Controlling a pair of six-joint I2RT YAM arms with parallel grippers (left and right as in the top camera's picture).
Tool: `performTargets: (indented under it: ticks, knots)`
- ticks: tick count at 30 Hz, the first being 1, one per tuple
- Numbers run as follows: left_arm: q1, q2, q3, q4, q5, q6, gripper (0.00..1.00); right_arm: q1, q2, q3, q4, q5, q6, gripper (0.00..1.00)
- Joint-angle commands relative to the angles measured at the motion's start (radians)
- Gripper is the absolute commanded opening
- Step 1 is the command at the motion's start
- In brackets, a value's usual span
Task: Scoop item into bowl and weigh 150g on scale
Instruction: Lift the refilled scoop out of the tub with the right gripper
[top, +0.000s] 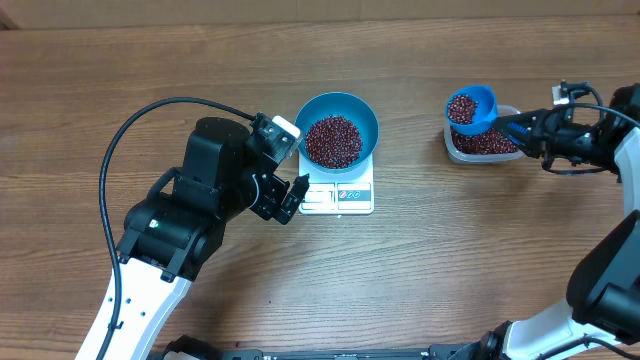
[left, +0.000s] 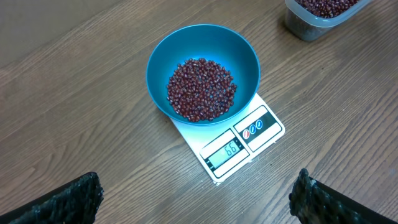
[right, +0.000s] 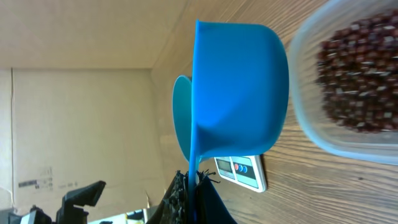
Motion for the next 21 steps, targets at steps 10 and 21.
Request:
performTargets:
  ticks: [10,21]
  knots:
    - [0.005,0.0,0.003,0.02,0.014,-0.008,1.0,0.18,-0.195,0.0,0.046,-0.049,0.034,0.04]
    - [0.005,0.0,0.003,0.023,0.015,-0.008,1.0,0.42,-0.195,0.0,0.27,0.147,0.186,0.04]
